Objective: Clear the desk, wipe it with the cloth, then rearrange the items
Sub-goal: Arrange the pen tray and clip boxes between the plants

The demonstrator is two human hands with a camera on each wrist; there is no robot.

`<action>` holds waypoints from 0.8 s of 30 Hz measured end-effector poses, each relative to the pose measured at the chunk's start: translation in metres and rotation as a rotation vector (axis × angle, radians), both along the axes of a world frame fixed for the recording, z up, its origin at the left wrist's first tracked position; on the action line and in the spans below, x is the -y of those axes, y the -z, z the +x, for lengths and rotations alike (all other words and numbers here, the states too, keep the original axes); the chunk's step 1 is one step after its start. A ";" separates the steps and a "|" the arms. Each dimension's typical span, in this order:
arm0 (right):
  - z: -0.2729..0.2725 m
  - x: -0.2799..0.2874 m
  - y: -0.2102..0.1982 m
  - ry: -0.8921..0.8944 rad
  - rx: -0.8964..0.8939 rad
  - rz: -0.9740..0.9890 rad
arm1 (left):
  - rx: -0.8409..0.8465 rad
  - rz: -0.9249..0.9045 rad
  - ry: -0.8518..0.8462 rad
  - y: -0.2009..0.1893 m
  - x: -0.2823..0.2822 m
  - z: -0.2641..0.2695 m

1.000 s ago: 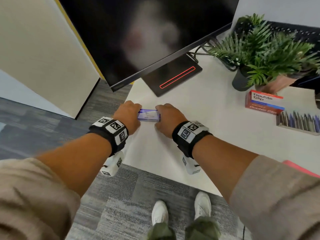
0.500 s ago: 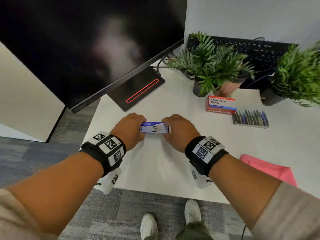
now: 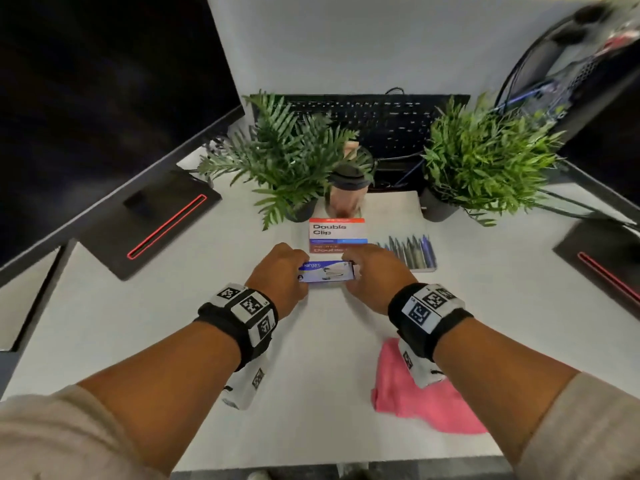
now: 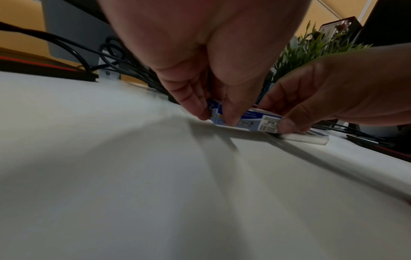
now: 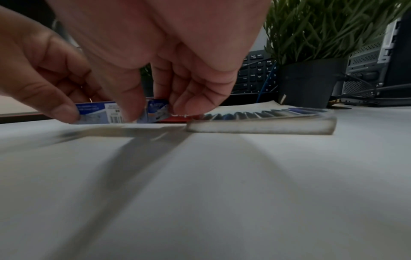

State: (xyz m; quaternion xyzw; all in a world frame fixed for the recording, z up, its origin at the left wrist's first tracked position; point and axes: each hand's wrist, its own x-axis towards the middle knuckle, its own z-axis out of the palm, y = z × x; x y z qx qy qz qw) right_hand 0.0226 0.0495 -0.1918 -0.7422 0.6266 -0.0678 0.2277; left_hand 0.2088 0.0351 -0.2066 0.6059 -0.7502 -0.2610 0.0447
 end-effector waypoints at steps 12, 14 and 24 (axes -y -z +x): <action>-0.037 0.023 0.028 -0.004 0.023 0.019 | -0.043 -0.068 -0.080 0.026 0.013 -0.028; -0.038 0.023 0.030 -0.010 0.023 0.014 | -0.047 -0.090 -0.070 0.026 0.011 -0.028; -0.076 -0.016 0.000 -0.073 0.052 0.077 | -0.140 -0.203 -0.079 0.000 -0.050 -0.043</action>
